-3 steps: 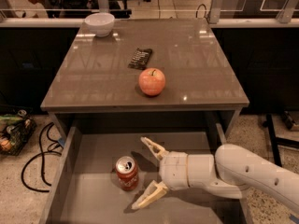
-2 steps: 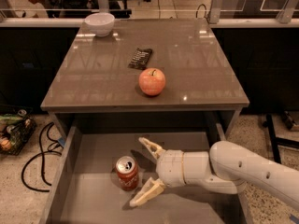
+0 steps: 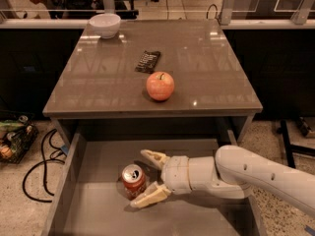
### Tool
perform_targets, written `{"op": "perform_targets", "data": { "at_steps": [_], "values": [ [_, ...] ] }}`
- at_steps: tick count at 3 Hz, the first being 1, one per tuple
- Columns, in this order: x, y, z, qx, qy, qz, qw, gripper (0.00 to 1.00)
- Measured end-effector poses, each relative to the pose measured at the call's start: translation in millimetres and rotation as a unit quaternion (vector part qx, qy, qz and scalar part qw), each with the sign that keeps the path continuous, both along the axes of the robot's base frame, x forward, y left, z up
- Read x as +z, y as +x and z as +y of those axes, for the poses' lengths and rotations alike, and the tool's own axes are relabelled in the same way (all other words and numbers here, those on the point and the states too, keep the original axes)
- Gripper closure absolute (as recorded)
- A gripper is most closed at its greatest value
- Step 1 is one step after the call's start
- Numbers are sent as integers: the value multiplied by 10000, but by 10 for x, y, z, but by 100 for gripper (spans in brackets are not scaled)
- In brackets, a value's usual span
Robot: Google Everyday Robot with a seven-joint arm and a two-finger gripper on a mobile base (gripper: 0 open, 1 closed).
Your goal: Pick coke can from top drawer and place on counter
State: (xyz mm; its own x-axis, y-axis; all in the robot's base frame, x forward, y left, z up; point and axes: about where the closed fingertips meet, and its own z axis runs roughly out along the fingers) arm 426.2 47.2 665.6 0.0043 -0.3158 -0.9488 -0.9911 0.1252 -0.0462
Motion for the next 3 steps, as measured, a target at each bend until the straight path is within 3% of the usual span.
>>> {"op": "perform_targets", "data": {
  "at_steps": [1,2,3],
  "values": [
    [-44,11,58,71,35,143,9999,41],
    [-39,2,76,92,37,138,9999,72],
    [-38,-3,88,105,39,138,9998,95]
  ]
}}
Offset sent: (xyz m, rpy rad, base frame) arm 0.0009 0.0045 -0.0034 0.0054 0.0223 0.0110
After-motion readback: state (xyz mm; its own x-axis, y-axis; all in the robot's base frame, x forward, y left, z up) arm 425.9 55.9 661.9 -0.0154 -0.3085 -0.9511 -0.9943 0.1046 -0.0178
